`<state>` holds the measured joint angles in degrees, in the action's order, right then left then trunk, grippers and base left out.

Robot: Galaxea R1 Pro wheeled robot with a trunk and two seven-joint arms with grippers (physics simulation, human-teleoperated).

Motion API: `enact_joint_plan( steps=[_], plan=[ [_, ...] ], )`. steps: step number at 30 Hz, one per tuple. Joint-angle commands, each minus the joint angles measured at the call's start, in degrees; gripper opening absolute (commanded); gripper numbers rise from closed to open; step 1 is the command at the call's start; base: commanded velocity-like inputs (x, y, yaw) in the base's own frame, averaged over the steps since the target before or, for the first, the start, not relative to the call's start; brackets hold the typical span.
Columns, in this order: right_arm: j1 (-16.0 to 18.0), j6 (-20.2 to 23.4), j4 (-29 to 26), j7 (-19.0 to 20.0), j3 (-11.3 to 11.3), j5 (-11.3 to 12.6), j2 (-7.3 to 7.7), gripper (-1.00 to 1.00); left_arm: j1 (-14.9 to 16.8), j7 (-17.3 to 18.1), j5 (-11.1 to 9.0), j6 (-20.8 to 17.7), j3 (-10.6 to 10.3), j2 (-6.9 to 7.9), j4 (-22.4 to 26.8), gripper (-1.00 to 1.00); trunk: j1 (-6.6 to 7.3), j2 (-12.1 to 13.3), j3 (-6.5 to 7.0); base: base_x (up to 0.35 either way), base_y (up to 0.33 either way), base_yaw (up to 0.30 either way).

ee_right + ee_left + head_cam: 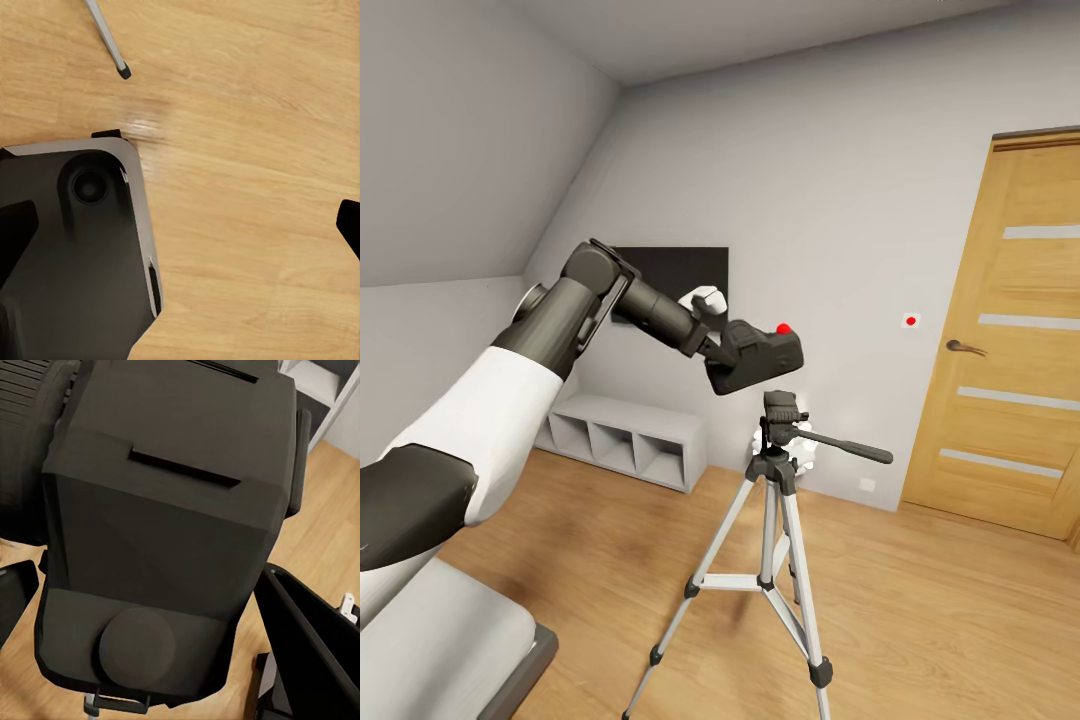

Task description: Attach the digital camera to the camera tripod in the bedroom.

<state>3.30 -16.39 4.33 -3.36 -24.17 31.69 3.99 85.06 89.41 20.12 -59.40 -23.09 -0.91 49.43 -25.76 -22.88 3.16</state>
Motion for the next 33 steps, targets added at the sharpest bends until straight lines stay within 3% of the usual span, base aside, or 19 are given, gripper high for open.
enact_joint_plan(
  steps=[1,5,9,13,20,26,27,28,33],
  plan=[
    [0.04,-0.22,0.15,-0.07,-0.35,0.13,-0.03,1.0,0.02,0.59,0.62,-0.6,0.02,-0.04,0.08,-1.0,-0.02,-0.04,-0.02,0.0,0.0,0.0],
    [0.04,-0.22,0.15,-0.07,-0.35,0.13,-0.03,1.0,0.02,0.59,0.58,-0.6,-0.02,-0.07,0.93,-1.0,-0.02,-0.04,-0.02,0.0,0.0,0.0],
    [0.04,-0.22,0.15,-0.07,-0.35,0.13,-0.03,1.0,0.02,0.59,0.54,-0.6,-0.13,0.55,6.97,-1.0,-0.02,-0.04,-0.02,0.0,0.0,0.0],
    [0.04,-0.22,0.15,-0.07,-0.35,0.14,-0.03,1.0,-0.03,0.59,0.54,-0.6,-0.17,0.78,8.54,-1.0,-0.02,-0.04,-0.02,0.0,0.0,0.0],
    [0.04,-0.22,0.15,-0.07,-0.35,0.14,-0.03,1.0,-2.59,0.59,0.54,-0.6,-0.21,1.39,10.66,-1.0,-0.02,-0.04,-0.02,0.0,0.0,0.0],
    [0.04,-0.22,0.15,-0.07,-0.35,0.14,-0.03,1.0,-4.03,0.59,0.48,-0.6,-1.33,3.58,14.34,-1.0,-0.02,-0.04,-0.02,0.0,0.0,0.0],
    [0.04,-0.22,0.15,-0.07,-0.35,0.14,-0.03,1.0,-4.18,0.59,0.47,-0.6,-1.93,4.1,14.92,-1.0,-0.02,-0.04,-0.02,0.0,0.0,0.0],
    [0.04,-0.22,0.15,-0.07,-0.35,0.13,-0.03,1.0,-4.73,0.59,0.46,-0.6,-4.23,5.26,16.56,-1.0,-0.02,-0.04,-0.02,0.0,0.0,0.0],
    [0.04,-0.22,0.15,-0.07,-0.35,0.14,-0.03,1.0,-5.35,0.59,-0.01,-0.6,-8.83,7.16,20.34,-1.0,-0.02,-0.04,-0.02,0.0,0.0,0.0]
  ],
)
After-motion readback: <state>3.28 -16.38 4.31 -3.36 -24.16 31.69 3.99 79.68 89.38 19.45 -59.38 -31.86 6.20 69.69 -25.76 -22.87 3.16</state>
